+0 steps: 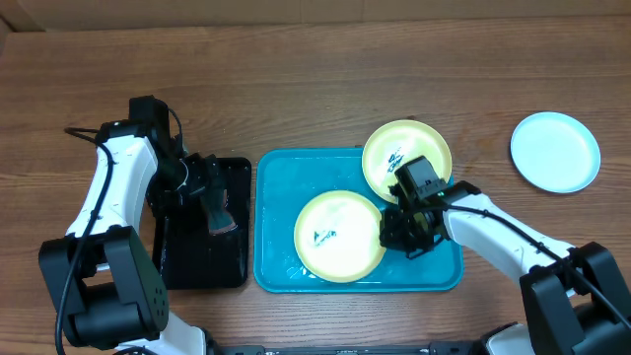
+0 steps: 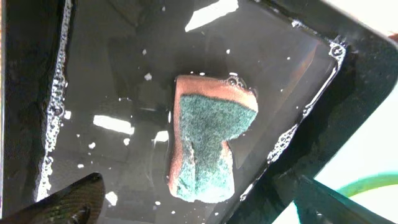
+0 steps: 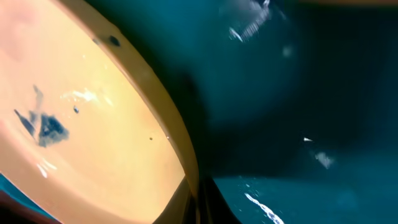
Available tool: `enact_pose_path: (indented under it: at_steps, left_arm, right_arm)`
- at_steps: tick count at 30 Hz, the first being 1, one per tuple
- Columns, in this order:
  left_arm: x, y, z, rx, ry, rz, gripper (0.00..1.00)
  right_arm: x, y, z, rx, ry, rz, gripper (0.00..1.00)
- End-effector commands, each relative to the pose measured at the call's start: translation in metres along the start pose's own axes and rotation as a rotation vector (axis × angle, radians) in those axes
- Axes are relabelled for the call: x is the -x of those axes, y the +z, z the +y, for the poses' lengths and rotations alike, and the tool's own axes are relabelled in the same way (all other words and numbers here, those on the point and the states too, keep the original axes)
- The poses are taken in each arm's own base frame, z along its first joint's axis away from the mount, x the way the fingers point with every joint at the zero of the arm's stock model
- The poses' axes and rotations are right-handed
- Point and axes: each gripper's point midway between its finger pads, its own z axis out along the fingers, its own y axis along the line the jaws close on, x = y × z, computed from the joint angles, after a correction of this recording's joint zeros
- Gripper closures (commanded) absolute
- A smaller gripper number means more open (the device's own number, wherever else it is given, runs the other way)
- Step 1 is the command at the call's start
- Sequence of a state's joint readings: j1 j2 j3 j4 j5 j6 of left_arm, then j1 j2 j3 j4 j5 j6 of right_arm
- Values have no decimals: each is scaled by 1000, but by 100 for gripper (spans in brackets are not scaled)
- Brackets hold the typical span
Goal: Clean dirty plates on tray and stack at the side
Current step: 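Slide the lower yellow plate left toward the tray center with right gripper, then grasp the green-and-orange sponge on the black tray with the left gripper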
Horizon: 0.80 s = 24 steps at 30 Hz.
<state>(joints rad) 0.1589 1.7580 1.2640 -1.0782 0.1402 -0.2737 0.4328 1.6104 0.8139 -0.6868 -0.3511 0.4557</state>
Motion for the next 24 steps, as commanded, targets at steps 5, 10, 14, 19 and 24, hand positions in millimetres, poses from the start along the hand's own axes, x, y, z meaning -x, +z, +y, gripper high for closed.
enact_pose_path:
  at_steps: [5, 10, 14, 19, 24]
  left_arm:
    - [3, -8, -6, -21, 15, -27, 8]
    - [1, 2, 3, 14, -15, -28, 12]
    - [-6, 22, 7, 14, -28, -21, 20]
    - [-17, 52, 12, 10, -32, -26, 30]
    - [-11, 57, 3, -5, -3, -65, 28]
  right_arm:
    - [15, -6, 14, 26, -39, -32, 96]
    - [11, -3, 10, 15, -29, -10, 96]
    - [9, -3, 10, 14, -26, -3, 96]
    - [7, -3, 10, 13, -17, 6, 96]
    - [4, -3, 12, 30, -13, 22, 96]
